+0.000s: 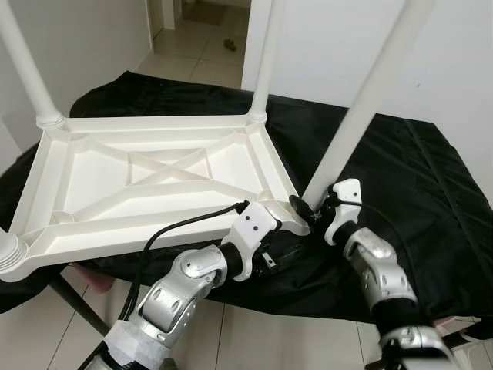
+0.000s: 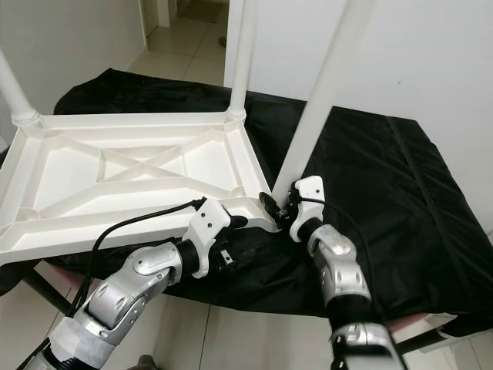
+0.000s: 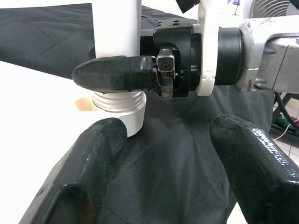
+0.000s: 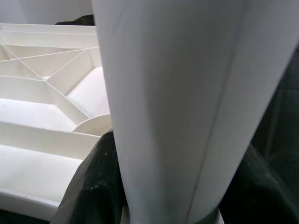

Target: Building children table

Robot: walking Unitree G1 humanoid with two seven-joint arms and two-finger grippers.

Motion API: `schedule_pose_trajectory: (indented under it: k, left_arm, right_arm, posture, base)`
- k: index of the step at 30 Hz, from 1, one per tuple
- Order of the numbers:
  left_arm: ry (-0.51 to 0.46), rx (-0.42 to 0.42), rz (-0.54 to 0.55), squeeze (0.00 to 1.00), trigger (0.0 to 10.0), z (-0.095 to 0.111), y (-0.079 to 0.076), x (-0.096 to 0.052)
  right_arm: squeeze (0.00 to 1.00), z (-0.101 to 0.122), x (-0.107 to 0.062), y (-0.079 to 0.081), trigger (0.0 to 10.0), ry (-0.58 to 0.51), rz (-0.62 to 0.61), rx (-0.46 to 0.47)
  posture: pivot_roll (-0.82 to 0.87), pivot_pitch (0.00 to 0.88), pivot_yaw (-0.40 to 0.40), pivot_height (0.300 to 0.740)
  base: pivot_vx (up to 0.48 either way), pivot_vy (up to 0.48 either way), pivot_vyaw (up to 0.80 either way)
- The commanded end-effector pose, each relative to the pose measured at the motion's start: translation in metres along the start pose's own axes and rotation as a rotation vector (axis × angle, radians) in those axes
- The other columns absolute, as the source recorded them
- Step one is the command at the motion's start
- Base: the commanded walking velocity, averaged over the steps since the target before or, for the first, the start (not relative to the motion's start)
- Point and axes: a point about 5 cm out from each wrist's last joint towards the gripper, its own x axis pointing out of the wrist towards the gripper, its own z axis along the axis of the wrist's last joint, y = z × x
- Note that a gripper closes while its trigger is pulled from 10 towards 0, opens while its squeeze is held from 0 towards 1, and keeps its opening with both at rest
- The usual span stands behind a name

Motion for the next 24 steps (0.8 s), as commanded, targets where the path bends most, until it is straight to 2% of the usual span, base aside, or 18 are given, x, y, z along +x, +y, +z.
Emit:
schedule_pose_trajectory:
  k: [1,2,4,5,7,8,10,11,12,16,17,20,21,22,24]
  left_arm:
    - [-0.002,-0.008,-0.044,0.0,10.0,-0.001,-0.003,0.001]
    - [-0.002,-0.008,-0.044,0.0,10.0,-0.001,-0.003,0.001]
    - [-0.012,-0.024,-0.035,0.0,10.0,-0.001,-0.004,0.001]
    - [-0.012,-0.024,-0.035,0.0,10.0,-0.001,-0.004,0.001]
    - [-0.014,-0.028,-0.033,0.0,10.0,-0.001,-0.004,0.001]
    - [-0.014,-0.028,-0.033,0.0,10.0,-0.001,-0.004,0.001]
    - [-0.014,-0.03,-0.033,0.0,10.0,-0.001,-0.005,0.0]
    - [-0.014,-0.03,-0.033,0.0,10.0,-0.001,-0.005,0.0]
    - [-0.013,-0.032,-0.035,0.0,10.0,-0.002,-0.006,0.0]
    - [-0.011,-0.033,-0.037,0.0,10.0,-0.002,-0.006,0.0]
    - [-0.01,-0.034,-0.04,0.0,10.0,-0.003,-0.006,0.0]
    - [-0.01,-0.035,-0.04,0.0,10.0,-0.003,-0.006,0.0]
    - [-0.011,-0.035,-0.04,0.0,10.0,-0.003,-0.006,0.0]
    - [-0.011,-0.034,-0.039,0.0,10.0,-0.003,-0.006,0.0]
    - [-0.012,-0.033,-0.037,0.0,10.0,-0.002,-0.005,0.0]
  right_arm:
    - [0.0,-0.001,-0.01,0.001,0.0,-0.012,-0.147,0.033]
    - [0.0,-0.001,-0.01,0.001,0.0,-0.012,-0.147,0.033]
    - [0.0,-0.003,-0.02,0.002,0.0,0.001,-0.312,0.036]
    - [0.0,-0.003,-0.02,0.002,0.0,0.001,-0.312,0.036]
    - [0.0,-0.006,-0.03,0.005,0.0,0.018,-0.448,0.029]
    - [0.0,-0.006,-0.03,0.005,0.0,0.018,-0.448,0.029]
    - [0.0,-0.008,-0.037,0.012,0.0,0.038,-0.544,0.044]
    - [0.0,-0.008,-0.037,0.012,0.0,0.038,-0.544,0.044]
    - [0.0,-0.007,-0.039,0.021,0.0,0.043,-0.561,0.056]
    - [0.0,-0.006,-0.038,0.023,0.0,0.042,-0.557,0.043]
    - [0.0,-0.007,-0.038,0.02,4.0,0.057,-0.559,0.06]
    - [0.0,-0.007,-0.039,0.02,4.0,0.068,-0.567,0.069]
    - [0.0,-0.006,-0.04,0.02,10.0,0.071,-0.572,0.069]
    - [1.0,-0.003,-0.035,0.018,10.0,0.044,-0.519,0.069]
    - [1.0,0.002,-0.029,0.013,10.0,0.019,-0.447,0.066]
  posture:
    - [0.05,0.0,-0.079,0.74]
    - [0.05,0.0,-0.079,0.74]
    - [0.05,0.0,-0.082,0.74]
    - [0.05,0.0,-0.082,0.74]
    - [0.05,0.0,-0.084,0.74]
    - [0.05,0.0,-0.084,0.74]
    - [0.05,0.0,-0.086,0.74]
    - [0.05,0.0,-0.086,0.74]
    - [0.04,0.0,-0.086,0.74]
    - [0.04,0.0,-0.084,0.74]
    - [0.04,0.0,-0.085,0.74]
    - [0.04,0.0,-0.085,0.74]
    - [0.04,0.0,-0.085,0.74]
    - [0.04,0.0,-0.085,0.74]
    - [0.05,0.0,-0.086,0.74]
  base:
    - [0.0,0.0,0.0]
    - [0.0,0.0,0.0]
    - [0.0,0.0,0.0]
    - [0.0,0.0,0.0]
    - [0.0,0.0,0.0]
    - [0.0,0.0,0.0]
    - [0.0,0.0,0.0]
    - [0.0,0.0,0.0]
    - [0.0,0.0,0.0]
    - [0.0,0.0,0.0]
    - [0.0,0.0,0.0]
    - [0.0,0.0,0.0]
    - [0.0,0.0,0.0]
    - [0.0,0.0,0.0]
    - [0.0,0.0,0.0]
